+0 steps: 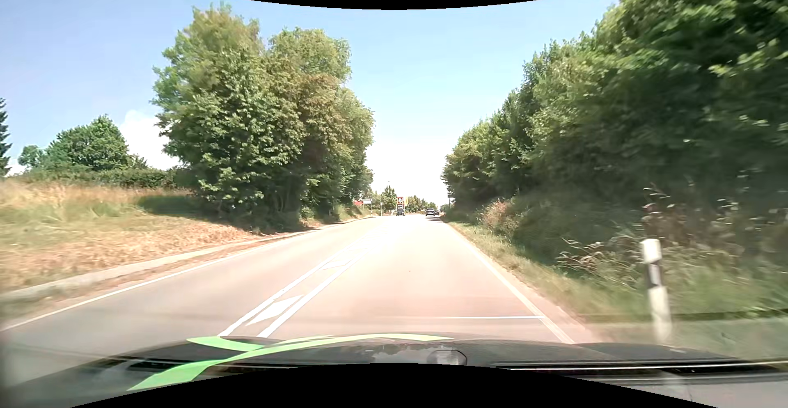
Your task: Follow the waypoints while adhering to traffic rules and regulations
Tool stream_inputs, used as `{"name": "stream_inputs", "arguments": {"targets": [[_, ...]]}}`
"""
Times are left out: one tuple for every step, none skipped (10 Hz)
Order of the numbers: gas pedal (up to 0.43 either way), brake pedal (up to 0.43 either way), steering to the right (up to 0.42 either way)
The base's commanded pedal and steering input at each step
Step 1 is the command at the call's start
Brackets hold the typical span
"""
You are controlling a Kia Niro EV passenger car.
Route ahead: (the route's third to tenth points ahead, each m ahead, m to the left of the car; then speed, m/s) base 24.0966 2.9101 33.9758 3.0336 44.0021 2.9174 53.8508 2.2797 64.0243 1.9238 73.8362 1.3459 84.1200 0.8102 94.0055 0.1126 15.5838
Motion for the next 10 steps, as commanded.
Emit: {"name": "stream_inputs", "arguments": {"targets": [[0.220, 0.000, 0.006], [0.197, 0.000, 0.006], [0.177, 0.000, 0.005], [0.169, 0.000, 0.004], [0.157, 0.000, 0.004], [0.157, 0.000, 0.004], [0.150, 0.000, 0.004], [0.130, 0.000, 0.004], [0.110, 0.000, 0.003], [0.098, 0.000, 0.001]]}}
